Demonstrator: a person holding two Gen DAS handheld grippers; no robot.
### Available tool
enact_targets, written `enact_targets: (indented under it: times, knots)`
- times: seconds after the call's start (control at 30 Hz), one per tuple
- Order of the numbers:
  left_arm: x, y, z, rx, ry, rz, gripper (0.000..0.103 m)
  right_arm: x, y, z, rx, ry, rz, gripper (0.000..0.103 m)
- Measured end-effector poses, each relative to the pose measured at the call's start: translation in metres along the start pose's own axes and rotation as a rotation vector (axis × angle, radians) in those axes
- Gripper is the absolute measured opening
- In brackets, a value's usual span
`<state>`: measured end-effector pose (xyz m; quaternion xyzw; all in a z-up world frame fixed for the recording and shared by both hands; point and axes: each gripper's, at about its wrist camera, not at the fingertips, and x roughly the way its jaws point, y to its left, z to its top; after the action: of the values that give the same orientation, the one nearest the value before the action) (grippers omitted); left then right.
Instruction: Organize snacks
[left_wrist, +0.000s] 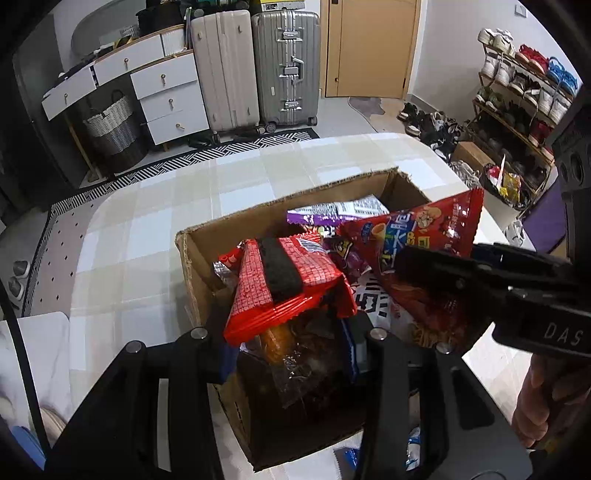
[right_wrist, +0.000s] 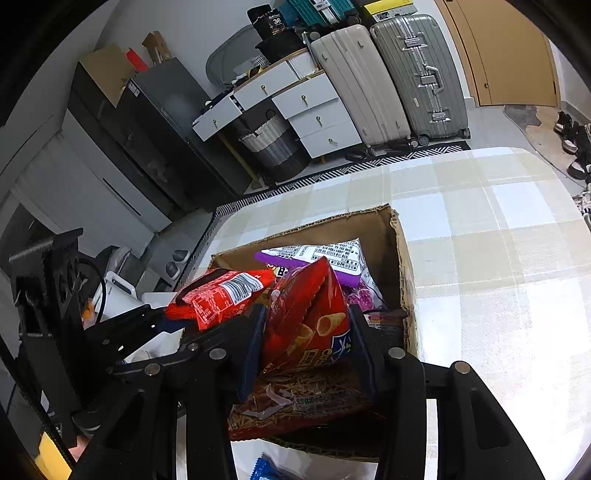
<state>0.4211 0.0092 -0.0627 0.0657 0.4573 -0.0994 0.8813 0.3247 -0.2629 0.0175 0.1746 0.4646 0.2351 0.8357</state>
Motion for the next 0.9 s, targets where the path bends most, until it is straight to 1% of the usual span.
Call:
enact_targets:
  times: [0.2, 0.33, 0.43, 0.53, 0.6, 0.63, 0.67, 0.8, 0.9]
  knots:
    - [0.012, -0.002, -0.010, 0.027, 0.031, -0.003, 0.041, 0.000, 0.005, 0.001, -0.023, 0.017, -0.038, 0.044]
    - [0.011, 0.001, -0.007, 0.038, 0.041, -0.003, 0.041, -0.002, 0.005, 0.002, -0.018, 0.024, -0.050, 0.045]
    - [0.006, 0.001, -0.006, 0.055, 0.035, 0.015, 0.042, -0.005, 0.005, 0.003, -0.024, 0.016, -0.070, 0.047]
    - [-0.001, -0.003, -0.007, 0.075, 0.035, 0.029, 0.047, -0.010, 0.006, 0.003, -0.029, 0.005, -0.077, 0.049]
    - [-0.008, -0.005, -0.009, 0.088, 0.023, 0.039, 0.048, -0.014, 0.008, 0.003, -0.032, 0.002, -0.074, 0.050]
    - [-0.011, -0.006, -0.009, 0.090, 0.019, 0.041, 0.052, -0.017, 0.010, 0.002, -0.036, 0.001, -0.074, 0.050]
    - [-0.015, -0.007, -0.009, 0.090, 0.016, 0.044, 0.054, -0.018, 0.012, 0.002, -0.042, -0.001, -0.077, 0.050]
    - [-0.033, -0.006, -0.010, 0.071, -0.008, 0.043, 0.059, -0.030, 0.020, 0.002, -0.061, -0.022, -0.083, 0.051]
    - [-0.051, -0.004, -0.015, 0.051, -0.030, 0.048, 0.068, -0.043, 0.024, 0.000, -0.053, -0.046, -0.061, 0.051]
